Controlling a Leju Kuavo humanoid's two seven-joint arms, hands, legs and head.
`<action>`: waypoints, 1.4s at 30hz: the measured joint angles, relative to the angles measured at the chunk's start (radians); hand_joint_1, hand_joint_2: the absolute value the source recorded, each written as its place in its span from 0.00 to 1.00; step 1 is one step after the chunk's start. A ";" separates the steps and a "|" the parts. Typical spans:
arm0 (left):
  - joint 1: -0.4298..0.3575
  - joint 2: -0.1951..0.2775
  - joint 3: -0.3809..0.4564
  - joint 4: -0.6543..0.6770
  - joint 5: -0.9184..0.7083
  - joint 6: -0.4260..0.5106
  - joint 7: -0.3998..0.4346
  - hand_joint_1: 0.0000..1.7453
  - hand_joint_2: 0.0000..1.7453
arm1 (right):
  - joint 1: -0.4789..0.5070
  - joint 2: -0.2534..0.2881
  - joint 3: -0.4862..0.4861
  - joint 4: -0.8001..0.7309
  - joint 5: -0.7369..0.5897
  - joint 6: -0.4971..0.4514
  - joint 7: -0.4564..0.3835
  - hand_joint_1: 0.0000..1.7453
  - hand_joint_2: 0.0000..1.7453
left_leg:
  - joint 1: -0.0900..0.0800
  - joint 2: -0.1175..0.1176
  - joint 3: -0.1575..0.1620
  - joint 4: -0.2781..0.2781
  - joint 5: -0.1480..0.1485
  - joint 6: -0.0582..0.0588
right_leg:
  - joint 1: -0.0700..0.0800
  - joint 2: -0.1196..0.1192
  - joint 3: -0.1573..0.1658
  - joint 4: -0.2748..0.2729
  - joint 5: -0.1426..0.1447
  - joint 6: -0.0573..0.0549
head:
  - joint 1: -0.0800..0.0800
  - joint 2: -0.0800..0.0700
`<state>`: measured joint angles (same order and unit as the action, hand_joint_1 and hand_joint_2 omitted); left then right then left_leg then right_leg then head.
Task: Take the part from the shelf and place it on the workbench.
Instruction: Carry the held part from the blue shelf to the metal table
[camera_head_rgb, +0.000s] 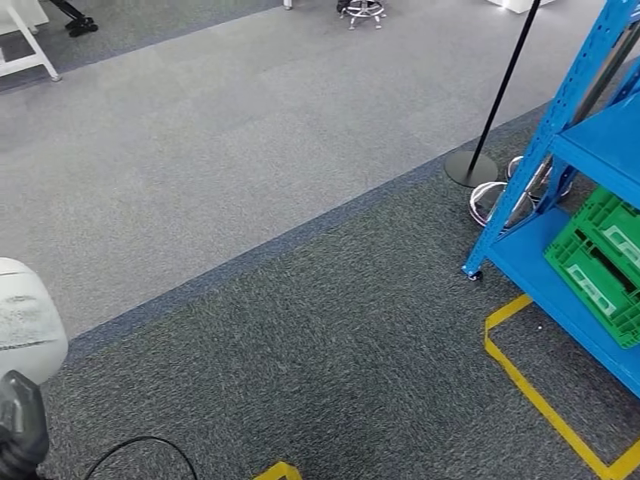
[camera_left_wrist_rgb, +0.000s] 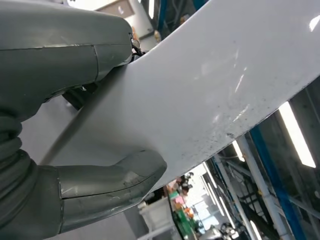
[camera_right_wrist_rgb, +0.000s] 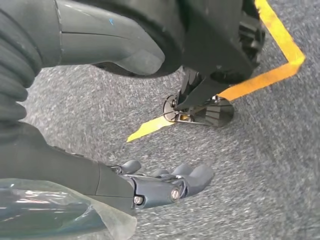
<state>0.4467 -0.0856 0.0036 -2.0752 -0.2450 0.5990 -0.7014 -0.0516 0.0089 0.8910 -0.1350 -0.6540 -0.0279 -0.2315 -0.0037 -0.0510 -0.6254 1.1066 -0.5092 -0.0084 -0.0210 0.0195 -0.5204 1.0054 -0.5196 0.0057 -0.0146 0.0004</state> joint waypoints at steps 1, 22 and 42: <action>0.001 0.002 -0.003 0.000 -0.002 0.001 0.000 1.00 1.00 | 0.001 0.000 0.001 0.000 0.001 0.000 0.002 0.00 1.00 | 0.000 0.025 -0.028 0.062 -0.034 -0.005 | 0.001 -0.013 0.001 0.000 -0.001 -0.002 | -0.003 0.000; 0.022 0.069 -0.098 -0.020 -0.068 0.066 0.001 1.00 1.00 | 0.000 -0.017 0.050 0.000 0.020 0.008 0.024 0.00 1.00 | -0.005 -0.012 0.061 -0.094 0.041 0.051 | 0.009 -0.002 -0.085 0.160 -0.049 0.032 | 0.008 0.000; -0.010 0.117 -0.178 -0.011 0.004 -0.057 0.001 1.00 1.00 | 0.000 -0.026 0.067 0.000 0.007 0.028 0.047 0.00 1.00 | 0.001 0.097 0.051 -0.080 0.030 0.017 | 0.013 -0.128 0.023 -0.012 -0.025 0.032 | 0.001 0.000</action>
<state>0.4365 0.0319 -0.1746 -2.0864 -0.2415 0.5424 -0.7004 -0.0520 -0.0169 0.9585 -0.1348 -0.6467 0.0001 -0.1845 -0.0030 0.0460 -0.5740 1.0266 -0.4787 0.0084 -0.0077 -0.1086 -0.4975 0.9934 -0.5445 0.0373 -0.0132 0.0004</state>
